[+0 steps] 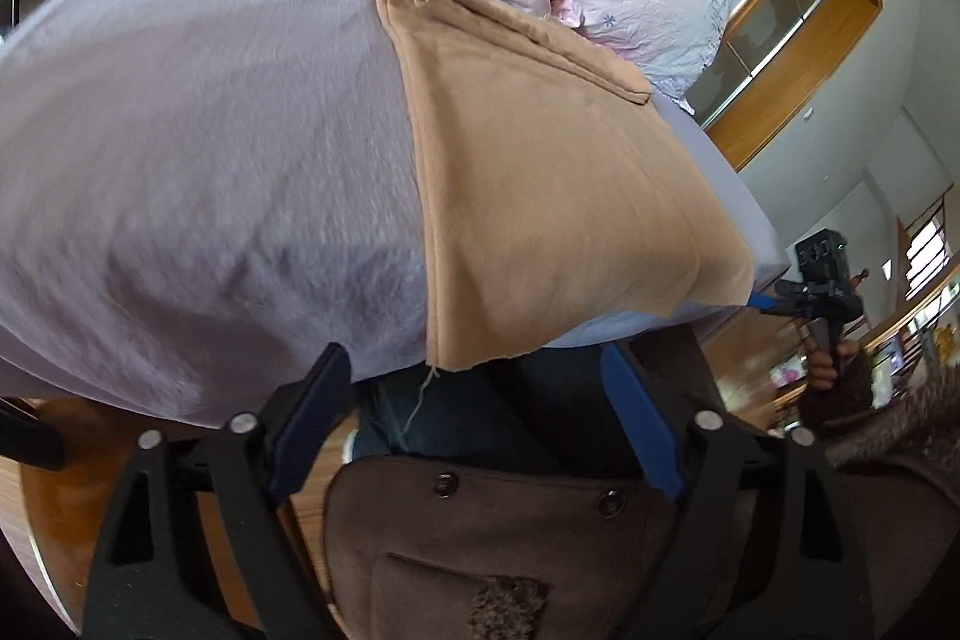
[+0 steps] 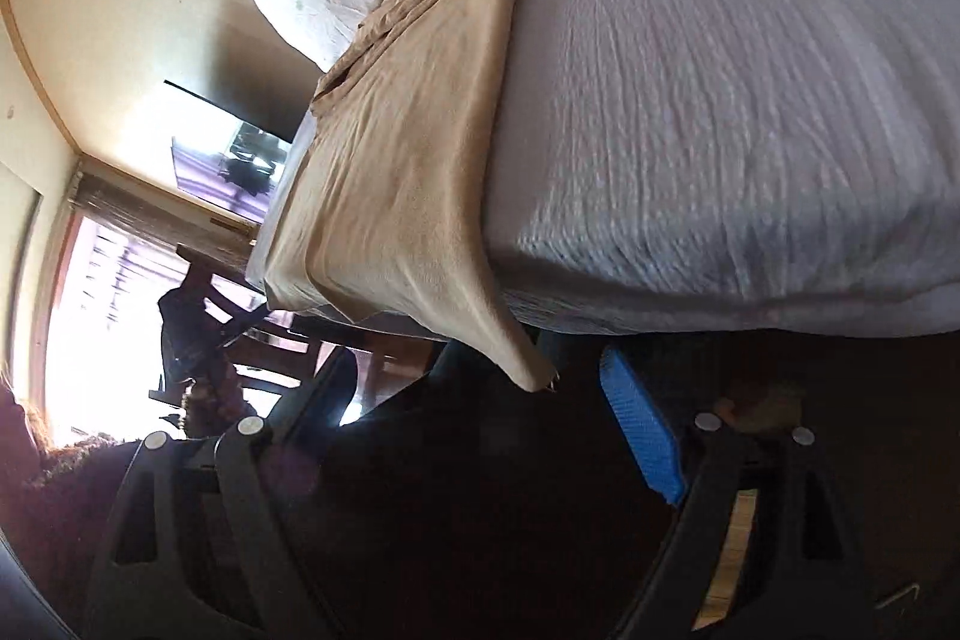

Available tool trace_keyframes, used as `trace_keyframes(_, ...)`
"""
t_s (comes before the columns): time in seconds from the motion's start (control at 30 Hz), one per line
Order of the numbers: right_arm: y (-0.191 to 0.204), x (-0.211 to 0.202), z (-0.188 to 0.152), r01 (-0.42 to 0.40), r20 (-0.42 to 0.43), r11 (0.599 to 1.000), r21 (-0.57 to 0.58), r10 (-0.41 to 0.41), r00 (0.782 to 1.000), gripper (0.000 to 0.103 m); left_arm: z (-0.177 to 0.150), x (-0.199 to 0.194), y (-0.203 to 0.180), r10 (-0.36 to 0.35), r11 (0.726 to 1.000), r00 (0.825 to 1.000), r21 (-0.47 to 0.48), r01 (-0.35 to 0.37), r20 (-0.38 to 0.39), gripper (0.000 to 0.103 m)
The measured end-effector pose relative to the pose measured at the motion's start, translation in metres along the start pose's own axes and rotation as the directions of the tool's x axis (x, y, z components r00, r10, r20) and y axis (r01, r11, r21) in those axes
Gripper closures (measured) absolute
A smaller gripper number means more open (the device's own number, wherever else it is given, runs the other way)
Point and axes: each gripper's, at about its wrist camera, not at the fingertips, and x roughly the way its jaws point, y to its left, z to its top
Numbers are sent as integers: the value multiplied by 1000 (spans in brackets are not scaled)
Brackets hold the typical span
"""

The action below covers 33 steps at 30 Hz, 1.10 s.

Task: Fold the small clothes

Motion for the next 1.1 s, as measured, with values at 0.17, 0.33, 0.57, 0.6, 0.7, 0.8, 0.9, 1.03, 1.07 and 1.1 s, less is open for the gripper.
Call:
trace_keyframes(0.17, -6, 18, 5, -104, -13, 995, 5, 104, 995, 36, 4, 27, 13, -113, 984, 993, -139, 111, -12, 70)
trace_keyframes(0.33, 2, 10, 0, -145, -3, 988, -54, 145, 989, 95, 2, 29, 38, -229, 902, 972, -363, 234, 57, 100)
trace_keyframes(0.57, 69, -42, 62, -131, 184, 956, -263, 183, 966, 95, 69, -19, 0, -190, 939, 964, -251, 234, 186, 100)
trace_keyframes(0.6, 80, -47, 81, -112, 224, 950, -292, 182, 957, 95, 91, -20, -5, -167, 952, 964, -221, 212, 206, 100)
trace_keyframes(0.7, 102, -54, 152, -33, 360, 949, -312, 150, 921, 95, 169, -6, -10, -94, 972, 957, -181, 148, 276, 100)
trace_keyframes(0.8, 106, -35, 232, 72, 468, 975, -208, 35, 883, 95, 248, 32, 5, -14, 970, 951, -225, 87, 309, 100)
trace_keyframes(0.9, 85, 5, 306, 156, 478, 985, -72, -103, 872, 95, 309, 88, 31, 79, 962, 960, -273, -2, 269, 100)
trace_keyframes(1.03, 42, 48, 359, 189, 417, 977, 95, -211, 884, 96, 344, 154, 67, 140, 927, 977, -369, -71, 161, 100)
trace_keyframes(1.07, 35, 53, 364, 188, 409, 975, 121, -222, 885, 96, 347, 160, 73, 134, 918, 980, -391, -65, 151, 100)
trace_keyframes(1.1, 29, 58, 368, 199, 398, 969, 150, -243, 884, 96, 350, 165, 76, 133, 914, 980, -400, -65, 145, 100)
